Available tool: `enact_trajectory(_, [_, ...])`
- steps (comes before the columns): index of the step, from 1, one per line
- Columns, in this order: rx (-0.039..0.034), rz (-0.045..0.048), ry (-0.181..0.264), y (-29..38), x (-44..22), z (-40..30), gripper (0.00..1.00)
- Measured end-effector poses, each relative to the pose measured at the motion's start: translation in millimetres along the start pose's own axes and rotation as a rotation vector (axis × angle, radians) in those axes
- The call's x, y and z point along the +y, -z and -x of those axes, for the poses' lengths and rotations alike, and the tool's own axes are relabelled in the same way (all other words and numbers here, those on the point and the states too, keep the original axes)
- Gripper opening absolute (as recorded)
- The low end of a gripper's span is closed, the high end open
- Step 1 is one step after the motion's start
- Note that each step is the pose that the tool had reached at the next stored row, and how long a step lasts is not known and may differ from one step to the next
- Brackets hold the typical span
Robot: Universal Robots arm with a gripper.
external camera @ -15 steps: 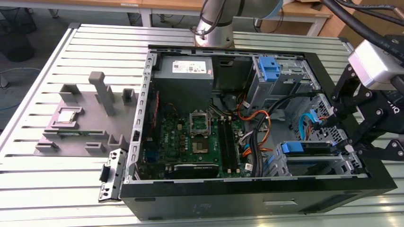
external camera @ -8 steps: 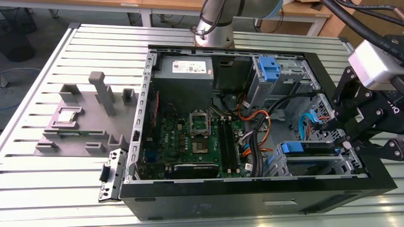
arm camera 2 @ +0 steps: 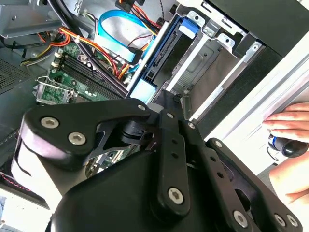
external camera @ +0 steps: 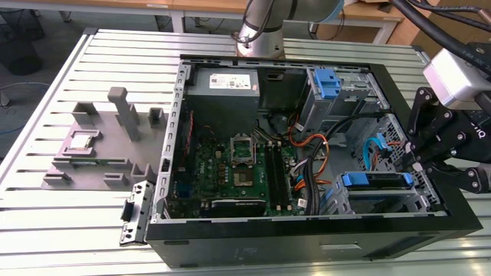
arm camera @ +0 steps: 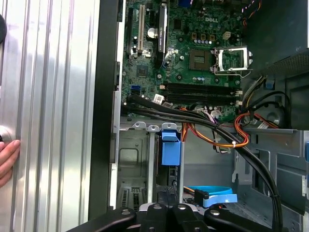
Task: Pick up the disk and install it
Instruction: 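Insert the disk into the insertion slot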
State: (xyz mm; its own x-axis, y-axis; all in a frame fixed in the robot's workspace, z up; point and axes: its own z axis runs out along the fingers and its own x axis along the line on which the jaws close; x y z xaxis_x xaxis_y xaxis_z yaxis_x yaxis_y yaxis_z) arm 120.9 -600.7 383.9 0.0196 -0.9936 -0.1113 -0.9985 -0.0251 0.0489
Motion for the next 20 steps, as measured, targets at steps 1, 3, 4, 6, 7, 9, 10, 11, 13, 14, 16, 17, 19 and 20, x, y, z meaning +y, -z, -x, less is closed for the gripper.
enact_trajectory(1, [0.0000,0.0000,0.000,0.0,0.0,0.0,0.10])
enact_trajectory(3, [0.0003,0.0000,0.000,0.0,0.0,0.0,0.10])
enact_trajectory(4, [0.0004,0.0000,0.000,0.0,0.0,0.0,0.10])
enact_trajectory(6, [0.0005,-0.0001,0.000,-0.2,0.0,0.0,0.10])
enact_trajectory(7, [0.0005,-0.0013,0.000,-1.2,0.0,-0.1,0.10])
enact_trajectory(9, [0.0008,-0.0022,0.002,-4.5,-0.2,-0.5,0.10])
enact_trajectory(10, [0.0008,-0.0022,0.005,-6.4,-0.3,-0.7,0.10])
enact_trajectory(11, [0.0009,-0.0020,0.007,-8.2,-0.4,-0.9,0.10])
enact_trajectory(13, [0.0011,-0.0016,0.011,-11.8,-0.5,-1.3,0.10])
enact_trajectory(14, [0.0013,-0.0014,0.013,-13.5,-0.5,-1.5,0.10])
enact_trajectory(16, [0.0013,-0.0010,0.016,-17.3,-0.6,-1.9,0.10])
enact_trajectory(17, [0.0013,-0.0009,0.017,-19.1,-0.7,-2.1,0.10])
enact_trajectory(19, [0.0015,-0.0007,0.018,-22.6,-0.8,-2.6,0.10])
enact_trajectory(20, [0.0016,-0.0006,0.019,-24.4,-0.8,-2.8,0.10])
